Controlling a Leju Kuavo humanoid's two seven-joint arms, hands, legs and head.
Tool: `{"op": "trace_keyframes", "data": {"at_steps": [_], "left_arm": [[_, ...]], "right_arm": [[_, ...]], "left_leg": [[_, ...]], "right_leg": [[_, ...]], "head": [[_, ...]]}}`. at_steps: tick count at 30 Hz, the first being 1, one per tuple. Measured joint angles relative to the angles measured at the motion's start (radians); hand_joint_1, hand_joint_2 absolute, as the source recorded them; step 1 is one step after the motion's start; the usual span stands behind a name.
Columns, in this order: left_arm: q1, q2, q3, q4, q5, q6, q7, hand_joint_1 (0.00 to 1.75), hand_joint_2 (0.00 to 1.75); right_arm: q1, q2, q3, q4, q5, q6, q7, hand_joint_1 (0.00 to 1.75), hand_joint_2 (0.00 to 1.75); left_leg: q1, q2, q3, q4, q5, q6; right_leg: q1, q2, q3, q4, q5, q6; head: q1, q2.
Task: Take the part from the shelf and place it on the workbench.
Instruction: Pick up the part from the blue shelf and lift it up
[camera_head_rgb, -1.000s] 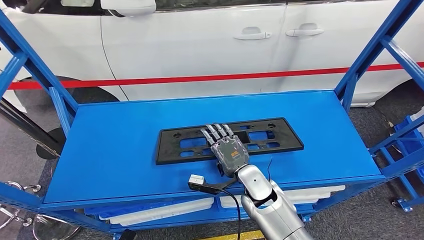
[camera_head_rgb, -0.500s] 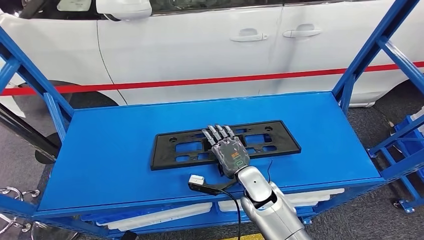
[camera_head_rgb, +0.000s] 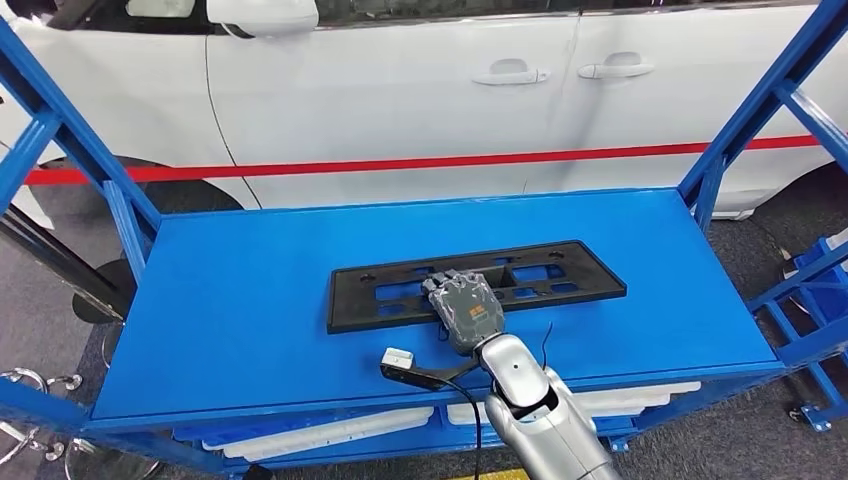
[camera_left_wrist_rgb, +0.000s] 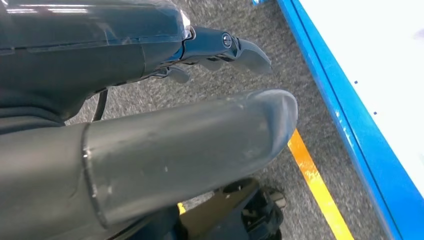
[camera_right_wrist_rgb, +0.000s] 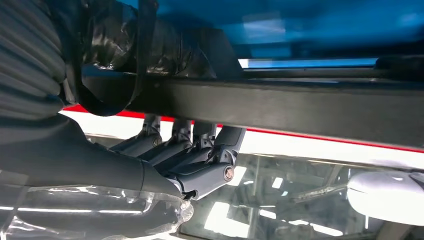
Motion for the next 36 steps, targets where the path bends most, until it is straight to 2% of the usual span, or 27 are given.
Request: {"op": "trace_keyframes", "data": {"at_steps": [2, 3, 5, 6, 8, 9, 10, 11, 12, 14, 15, 16, 19, 21, 23, 24, 25, 26, 27, 29, 30, 31, 32, 34, 35, 36], "left_arm": [[0.001, 0.000, 0.000, 0.000, 0.000, 0.002, -0.001, 0.00, 0.00], [0.001, 0.000, 0.000, 0.000, 0.000, 0.002, -0.002, 0.00, 0.00], [0.001, 0.000, -0.001, 0.000, 0.000, 0.003, -0.006, 0.00, 0.00], [0.001, 0.001, -0.001, 0.000, 0.000, 0.004, -0.008, 0.00, 0.00], [0.003, 0.001, -0.001, 0.000, 0.000, 0.007, -0.010, 0.00, 0.00], [0.004, 0.001, -0.001, 0.000, 0.000, 0.008, -0.011, 0.00, 0.00], [0.006, 0.001, -0.001, 0.000, 0.000, 0.010, -0.012, 0.00, 0.00], [0.006, 0.001, -0.001, 0.000, 0.000, 0.012, -0.013, 0.00, 0.00], [0.006, 0.001, -0.001, 0.000, 0.000, 0.014, -0.013, 0.00, 0.00], [0.005, 0.002, -0.001, 0.000, 0.000, 0.016, -0.014, 0.00, 0.00], [0.005, 0.002, -0.001, 0.000, 0.000, 0.016, -0.014, 0.00, 0.00], [0.005, 0.002, -0.001, 0.000, 0.000, 0.017, -0.014, 0.00, 0.00], [0.007, 0.002, -0.002, 0.000, -0.001, 0.023, -0.016, 0.00, 0.00], [0.006, 0.001, -0.003, 0.000, -0.002, 0.030, -0.017, 0.00, 0.00], [0.006, 0.002, -0.004, 0.000, -0.003, 0.038, -0.017, 0.00, 0.00], [0.006, 0.002, -0.003, 0.000, -0.002, 0.041, -0.017, 0.00, 0.00], [0.007, 0.002, -0.003, 0.000, -0.001, 0.043, -0.018, 0.00, 0.00], [0.007, 0.002, -0.003, 0.000, 0.001, 0.044, -0.019, 0.00, 0.00], [0.007, 0.002, -0.002, 0.000, 0.002, 0.044, -0.020, 0.00, 0.00], [0.007, 0.000, -0.002, 0.000, 0.003, 0.043, -0.025, 0.00, 0.00], [0.007, 0.000, -0.002, 0.000, 0.003, 0.042, -0.026, 0.00, 0.00], [0.007, -0.001, -0.001, 0.000, 0.003, 0.041, -0.027, 0.00, 0.00], [0.007, -0.001, -0.001, 0.000, 0.002, 0.042, -0.028, 0.00, 0.44], [0.007, -0.001, -0.001, 0.000, 0.001, 0.043, -0.032, 0.00, 1.31], [0.007, -0.001, -0.001, 0.000, 0.001, 0.044, -0.034, 0.00, 1.75], [0.006, -0.001, -0.001, 0.000, 0.001, 0.046, -0.036, 0.00, 1.75]], "right_arm": [[0.001, 0.001, -0.002, -0.002, 0.000, -0.001, -0.003, 1.75, 1.75], [0.002, 0.003, -0.005, -0.004, 0.000, -0.001, -0.004, 1.75, 1.75], [0.003, 0.007, -0.011, -0.009, 0.000, -0.002, -0.005, 1.75, 1.75], [0.004, 0.010, -0.016, -0.011, 0.000, -0.003, -0.006, 1.75, 1.75], [0.006, 0.014, -0.024, -0.015, 0.000, -0.004, -0.011, 1.75, 1.75], [0.009, 0.015, -0.029, -0.017, 0.000, -0.005, -0.014, 1.75, 1.75], [0.012, 0.016, -0.034, -0.020, 0.000, -0.005, -0.017, 1.75, 1.75], [0.014, 0.017, -0.038, -0.023, 0.000, -0.005, -0.019, 1.75, 1.75], [0.016, 0.019, -0.041, -0.026, 0.000, -0.005, -0.020, 1.75, 1.75], [0.016, 0.021, -0.046, -0.033, 0.000, -0.006, -0.019, 1.75, 1.75], [0.016, 0.022, -0.048, -0.035, 0.000, -0.006, -0.019, 1.75, 1.75], [0.016, 0.023, -0.050, -0.037, -0.001, -0.007, -0.020, 1.75, 1.75], [0.019, 0.027, -0.060, -0.052, -0.018, -0.015, -0.036, 1.75, 1.75], [0.019, 0.033, -0.069, -0.085, -0.058, -0.027, -0.060, 1.75, 1.75], [0.018, 0.042, -0.074, -0.137, -0.111, -0.033, -0.085, 1.75, 1.75], [0.019, 0.048, -0.074, -0.173, -0.139, -0.032, -0.098, 1.75, 1.75], [0.019, 0.054, -0.075, -0.213, -0.165, -0.026, -0.110, 1.75, 1.75], [0.018, 0.062, -0.074, -0.261, -0.190, -0.017, -0.121, 1.75, 1.75], [0.017, 0.070, -0.071, -0.312, -0.212, -0.007, -0.128, 1.75, 1.75], [0.010, 0.085, -0.063, -0.407, -0.240, 0.013, -0.136, 1.75, 1.75], [0.005, 0.091, -0.058, -0.444, -0.248, 0.018, -0.138, 1.75, 1.75], [0.002, 0.096, -0.054, -0.473, -0.254, 0.020, -0.141, 1.75, 1.75], [0.000, 0.099, -0.049, -0.497, -0.260, 0.018, -0.146, 1.75, 1.75], [0.000, 0.103, -0.038, -0.541, -0.273, 0.013, -0.157, 1.75, 1.75], [0.000, 0.105, -0.031, -0.561, -0.280, 0.012, -0.162, 1.75, 1.75], [-0.002, 0.108, -0.021, -0.582, -0.285, 0.012, -0.166, 1.75, 1.75]], "left_leg": [[0.000, 0.001, -0.001, -0.002, 0.000, -0.009], [0.001, 0.001, 0.000, -0.001, -0.003, -0.014], [0.002, 0.002, -0.012, 0.032, -0.029, -0.025], [0.003, 0.003, -0.031, 0.077, -0.057, -0.030], [0.007, 0.003, -0.089, 0.205, -0.117, -0.039], [0.010, 0.003, -0.113, 0.253, -0.131, -0.042], [0.012, 0.003, -0.122, 0.270, -0.126, -0.045], [0.014, 0.004, -0.112, 0.247, -0.101, -0.047], [0.017, 0.004, -0.084, 0.187, -0.062, -0.048], [0.018, 0.004, -0.024, 0.061, -0.013, -0.046], [0.016, 0.003, -0.008, 0.026, -0.006, -0.043], [0.014, 0.002, -0.004, 0.014, -0.010, -0.038], [0.013, 0.002, -0.006, 0.007, -0.003, -0.018], [0.016, 0.003, -0.004, 0.000, 0.002, -0.004], [0.015, 0.005, -0.005, 0.000, 0.002, 0.002], [0.014, 0.005, -0.005, 0.000, 0.001, 0.003], [0.014, 0.005, -0.004, 0.001, 0.001, 0.003], [0.013, 0.004, -0.003, 0.001, 0.000, 0.003], [0.013, 0.003, 0.000, 0.001, -0.002, 0.002], [0.011, 0.000, 0.004, 0.002, -0.006, -0.002], [0.010, -0.001, 0.003, 0.003, -0.008, -0.005], [0.009, -0.001, 0.001, 0.004, -0.009, -0.010], [0.008, -0.001, 0.000, 0.004, -0.009, -0.015], [0.009, -0.001, -0.001, 0.005, -0.012, -0.027], [0.009, 0.000, -0.006, 0.018, -0.023, -0.033], [0.009, 0.001, -0.019, 0.050, -0.045, -0.038]], "right_leg": [[0.004, 0.000, 0.004, -0.016, -0.002, -0.004], [0.001, 0.000, 0.006, -0.020, 0.000, -0.007], [-0.007, -0.002, 0.013, -0.032, 0.005, -0.015], [-0.010, -0.004, 0.016, -0.035, 0.006, -0.019], [-0.009, -0.005, 0.017, -0.036, 0.006, -0.022], [-0.009, -0.006, 0.017, -0.035, 0.005, -0.023], [-0.010, -0.005, 0.017, -0.033, 0.004, -0.022], [-0.010, -0.004, 0.018, -0.031, 0.002, -0.021], [-0.012, -0.003, 0.019, -0.027, -0.001, -0.018], [-0.011, -0.001, 0.017, -0.016, -0.009, -0.009], [-0.010, -0.001, 0.015, -0.012, -0.011, -0.003], [-0.008, -0.001, 0.012, -0.011, -0.011, 0.001], [-0.010, -0.001, 0.007, -0.005, -0.016, 0.015], [-0.013, -0.001, -0.020, 0.054, -0.055, 0.024], [-0.013, -0.001, -0.081, 0.182, -0.117, 0.029], [-0.013, -0.002, -0.111, 0.241, -0.137, 0.030], [-0.013, -0.002, -0.129, 0.273, -0.140, 0.030], [-0.013, -0.002, -0.127, 0.266, -0.122, 0.029], [-0.013, -0.002, -0.106, 0.220, -0.088, 0.025], [-0.009, -0.001, -0.042, 0.083, -0.018, 0.014], [-0.006, -0.001, -0.018, 0.031, -0.002, 0.008], [-0.003, -0.001, -0.007, 0.002, 0.002, 0.005], [0.000, 0.000, -0.005, -0.005, -0.002, 0.002], [-0.004, 0.000, -0.003, -0.014, 0.000, -0.005], [-0.006, 0.000, -0.001, -0.019, 0.001, -0.010], [-0.009, -0.001, 0.002, -0.023, 0.003, -0.016]], "head": [[0.000, 0.000], [0.000, 0.000], [0.000, 0.000], [0.000, 0.000], [0.000, 0.000], [0.000, 0.000], [0.000, 0.000], [0.000, 0.000], [0.000, 0.000], [0.000, 0.000], [0.000, 0.000], [0.000, 0.000], [0.000, 0.000], [0.000, 0.000], [0.000, 0.000], [0.000, 0.000], [0.000, 0.000], [0.000, 0.000], [0.000, 0.000], [0.000, 0.000], [0.000, 0.000], [0.000, 0.000], [0.000, 0.000], [0.000, 0.000], [0.000, 0.000], [0.000, 0.000]]}}
